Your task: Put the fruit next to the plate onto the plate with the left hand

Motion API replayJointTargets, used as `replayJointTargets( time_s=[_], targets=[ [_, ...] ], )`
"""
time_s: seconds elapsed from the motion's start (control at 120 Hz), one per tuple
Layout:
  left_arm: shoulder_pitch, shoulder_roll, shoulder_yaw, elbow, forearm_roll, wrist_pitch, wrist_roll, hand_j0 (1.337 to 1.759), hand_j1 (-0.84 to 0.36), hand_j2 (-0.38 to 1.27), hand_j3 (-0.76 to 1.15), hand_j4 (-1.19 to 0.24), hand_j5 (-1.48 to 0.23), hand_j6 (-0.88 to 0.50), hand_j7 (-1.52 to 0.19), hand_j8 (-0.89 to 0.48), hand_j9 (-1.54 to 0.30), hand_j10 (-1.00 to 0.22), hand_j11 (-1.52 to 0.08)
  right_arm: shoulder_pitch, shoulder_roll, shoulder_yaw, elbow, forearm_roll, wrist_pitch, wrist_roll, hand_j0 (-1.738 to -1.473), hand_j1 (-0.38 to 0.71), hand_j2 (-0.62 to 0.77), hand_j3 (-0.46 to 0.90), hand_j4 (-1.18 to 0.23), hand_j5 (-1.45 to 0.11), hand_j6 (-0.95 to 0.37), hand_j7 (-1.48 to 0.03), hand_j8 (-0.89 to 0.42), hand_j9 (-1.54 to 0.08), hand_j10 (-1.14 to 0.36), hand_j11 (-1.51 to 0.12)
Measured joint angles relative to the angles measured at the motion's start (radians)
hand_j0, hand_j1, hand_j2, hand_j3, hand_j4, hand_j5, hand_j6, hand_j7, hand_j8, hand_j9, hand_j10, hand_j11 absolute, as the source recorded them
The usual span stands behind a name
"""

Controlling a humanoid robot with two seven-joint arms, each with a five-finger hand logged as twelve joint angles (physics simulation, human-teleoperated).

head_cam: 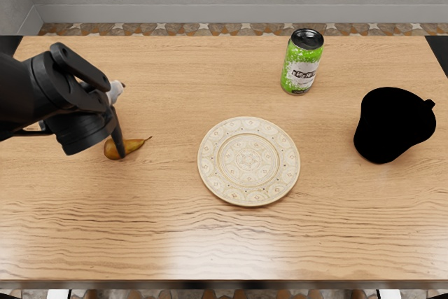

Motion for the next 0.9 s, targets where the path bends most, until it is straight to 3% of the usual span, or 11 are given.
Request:
replayJointTargets(
  time_s=[0.358,0.9],
  targets=[
    [0.083,0.0,-0.018,0.003,-0.003,0.085,-0.002,1.658,0.32,0.01,0.0,-0.03,-0.03,-0.03,-0.03,-0.03,-0.03,-0.03,-0.03,0.0,0.0,0.0,0.0,0.0,0.0,0.0,-1.658,-0.34,0.0,0.0,-0.01,-0.01,-0.01,-0.01,-0.01,-0.01,-0.01,-0.01],
    [0.118,0.0,-0.031,0.017,0.009,0.089,-0.007,1.658,0.18,0.03,0.0,-0.14,-0.18,-0.14,-0.18,-0.14,-0.18,-0.14,-0.18,0.0,0.0,0.0,0.0,0.0,0.0,0.0,-1.658,-0.34,0.0,0.0,-0.01,-0.01,-0.01,-0.01,-0.01,-0.01,-0.01,-0.01]
  ],
)
